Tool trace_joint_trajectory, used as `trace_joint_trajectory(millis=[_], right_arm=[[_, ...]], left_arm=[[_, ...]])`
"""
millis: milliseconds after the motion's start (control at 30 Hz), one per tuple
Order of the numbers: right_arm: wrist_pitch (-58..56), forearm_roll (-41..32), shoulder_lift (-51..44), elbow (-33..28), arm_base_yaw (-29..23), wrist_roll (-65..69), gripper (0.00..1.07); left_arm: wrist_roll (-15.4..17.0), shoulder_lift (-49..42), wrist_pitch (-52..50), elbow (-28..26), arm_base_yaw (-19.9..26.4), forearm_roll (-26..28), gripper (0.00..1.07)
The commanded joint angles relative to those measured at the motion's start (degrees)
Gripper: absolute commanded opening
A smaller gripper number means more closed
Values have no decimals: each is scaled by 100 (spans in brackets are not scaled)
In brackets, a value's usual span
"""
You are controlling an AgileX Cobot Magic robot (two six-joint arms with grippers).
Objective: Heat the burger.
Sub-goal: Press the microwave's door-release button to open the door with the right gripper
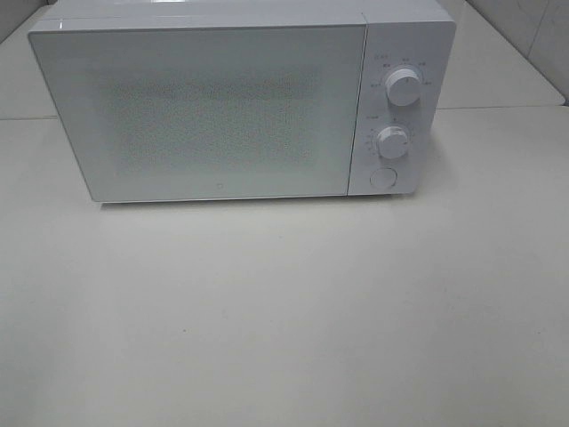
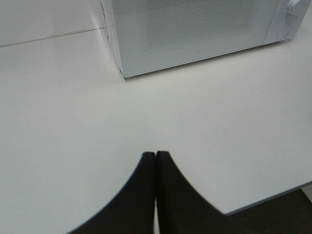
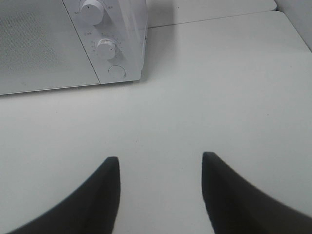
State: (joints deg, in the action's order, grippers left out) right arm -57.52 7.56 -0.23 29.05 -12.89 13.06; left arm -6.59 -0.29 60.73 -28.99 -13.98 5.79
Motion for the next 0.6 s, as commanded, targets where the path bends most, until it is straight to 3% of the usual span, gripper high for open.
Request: trace_joint_trajectory(millis=[33, 600], right_arm=[[-6, -11, -155, -11, 23, -69, 49], [-6, -6, -155, -11, 23, -52, 49]], left_arm=[[29, -115, -97, 6, 23, -17, 0], [29, -115, -97, 6, 23, -17, 0]])
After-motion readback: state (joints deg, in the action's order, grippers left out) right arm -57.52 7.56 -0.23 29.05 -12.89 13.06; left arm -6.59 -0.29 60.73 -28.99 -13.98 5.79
